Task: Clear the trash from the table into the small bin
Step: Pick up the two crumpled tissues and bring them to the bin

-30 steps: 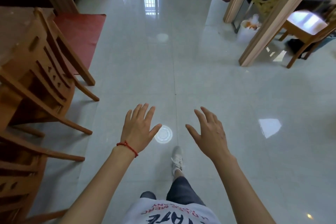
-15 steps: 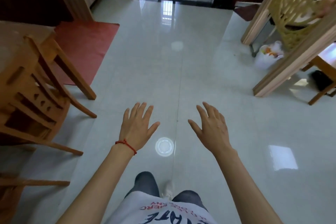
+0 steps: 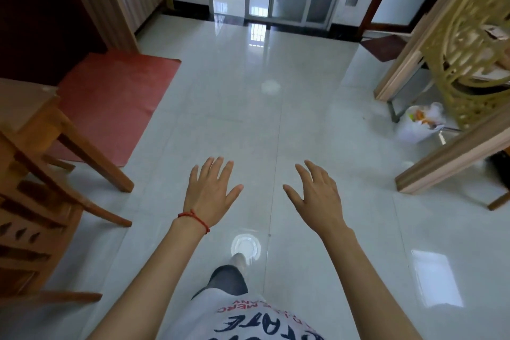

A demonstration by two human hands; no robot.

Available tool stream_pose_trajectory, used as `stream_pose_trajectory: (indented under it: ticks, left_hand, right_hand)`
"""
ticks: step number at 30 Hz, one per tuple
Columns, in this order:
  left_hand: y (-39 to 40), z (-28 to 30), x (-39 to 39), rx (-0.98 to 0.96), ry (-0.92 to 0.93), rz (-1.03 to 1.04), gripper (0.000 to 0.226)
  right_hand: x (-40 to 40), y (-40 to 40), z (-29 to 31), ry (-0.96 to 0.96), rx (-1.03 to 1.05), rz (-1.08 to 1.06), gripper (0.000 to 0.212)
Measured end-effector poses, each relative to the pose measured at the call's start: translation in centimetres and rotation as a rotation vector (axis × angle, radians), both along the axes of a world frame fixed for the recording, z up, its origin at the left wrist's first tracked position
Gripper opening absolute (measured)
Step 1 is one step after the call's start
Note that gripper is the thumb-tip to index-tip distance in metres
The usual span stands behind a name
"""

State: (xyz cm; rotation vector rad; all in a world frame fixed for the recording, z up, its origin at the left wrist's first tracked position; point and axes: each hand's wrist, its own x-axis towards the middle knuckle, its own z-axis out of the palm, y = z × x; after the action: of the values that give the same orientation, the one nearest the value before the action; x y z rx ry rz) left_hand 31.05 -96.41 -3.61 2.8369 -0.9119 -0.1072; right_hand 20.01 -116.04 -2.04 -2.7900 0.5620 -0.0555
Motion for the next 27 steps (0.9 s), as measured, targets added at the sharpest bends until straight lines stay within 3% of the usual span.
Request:
stream_pose_trajectory:
  ticks: [6, 17, 22, 27]
  left_hand:
    - [-3.3, 0.8, 9.9, -0.006, -0.001, 0.019, 0.065]
    - [-11.0, -0.5, 24.0, 0.013, 0.024, 0.09, 0.067]
    - [-15.4, -0.1, 30.6, 0.005, 0.031, 0.156, 0.071]
    - [-18.5, 0.7, 36.1, -0.008, 0.051, 0.221, 0.072]
  right_hand:
    - [9.9, -3.2, 0.9, -0.041, 0.005, -0.004, 0.063]
    - [25.2, -11.7, 0.3, -0.042, 0.048, 0.06, 0.073]
    - [33.0, -16.7, 0.9, -0.027, 0.065, 0.117, 0.057]
    - [40.0, -20.7, 1.5, 0.004, 0.062, 0.191, 0.057]
